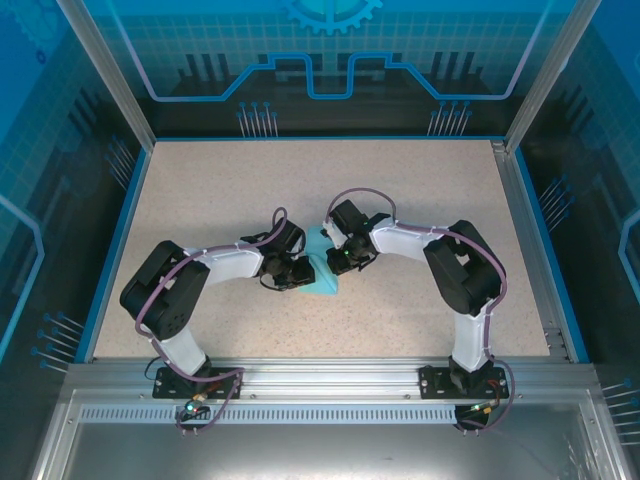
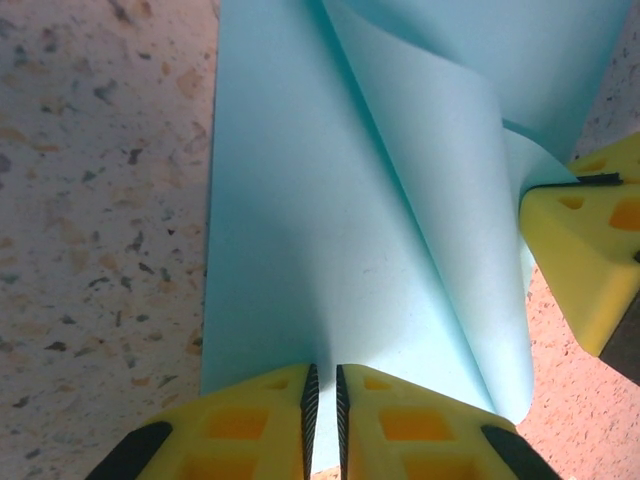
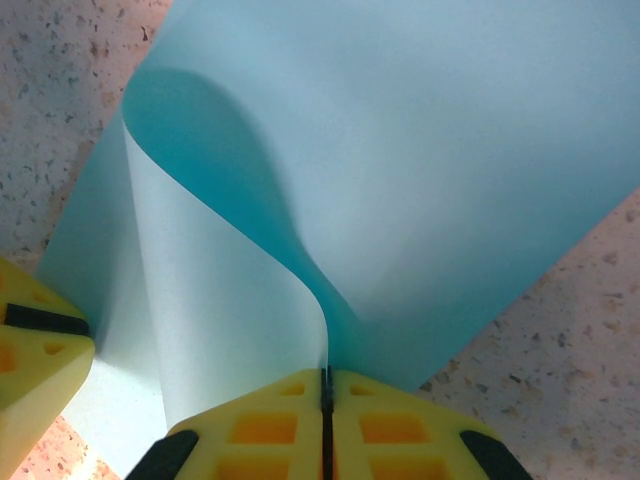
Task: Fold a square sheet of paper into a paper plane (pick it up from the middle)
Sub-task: Fold the triangle a second time at the center of the table.
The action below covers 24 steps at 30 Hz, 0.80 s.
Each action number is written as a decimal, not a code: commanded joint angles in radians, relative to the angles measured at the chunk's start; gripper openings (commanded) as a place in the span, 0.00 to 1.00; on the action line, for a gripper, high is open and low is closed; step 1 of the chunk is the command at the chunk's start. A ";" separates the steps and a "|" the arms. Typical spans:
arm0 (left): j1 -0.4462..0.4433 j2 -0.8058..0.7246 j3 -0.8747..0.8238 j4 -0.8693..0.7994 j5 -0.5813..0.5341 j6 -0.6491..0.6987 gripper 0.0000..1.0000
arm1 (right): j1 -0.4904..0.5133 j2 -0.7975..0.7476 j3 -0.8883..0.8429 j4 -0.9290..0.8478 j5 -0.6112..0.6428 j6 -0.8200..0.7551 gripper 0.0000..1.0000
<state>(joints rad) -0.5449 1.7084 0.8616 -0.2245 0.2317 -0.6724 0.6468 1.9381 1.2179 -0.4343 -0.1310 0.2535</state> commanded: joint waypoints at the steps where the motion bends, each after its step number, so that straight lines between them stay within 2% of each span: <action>1: 0.013 0.010 0.008 -0.027 -0.017 0.010 0.20 | -0.014 0.029 0.015 -0.024 0.010 0.004 0.09; 7: 0.013 -0.068 -0.011 -0.011 -0.021 -0.003 0.21 | -0.013 0.031 0.014 -0.029 0.016 0.003 0.09; 11: 0.023 -0.134 -0.040 0.031 -0.011 -0.037 0.18 | -0.013 0.032 0.012 -0.030 0.022 0.003 0.09; 16: 0.076 -0.151 -0.098 0.219 0.117 -0.145 0.00 | -0.016 0.036 0.009 -0.028 0.022 0.003 0.09; 20: 0.104 -0.092 -0.107 0.377 0.216 -0.239 0.00 | -0.015 0.037 0.011 -0.026 0.021 0.004 0.09; 24: 0.105 -0.034 -0.095 0.478 0.259 -0.294 0.00 | -0.017 0.039 0.013 -0.026 0.022 0.006 0.09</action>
<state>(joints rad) -0.4431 1.6375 0.7692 0.1246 0.4049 -0.8925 0.6468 1.9400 1.2186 -0.4343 -0.1307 0.2535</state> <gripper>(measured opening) 0.059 0.091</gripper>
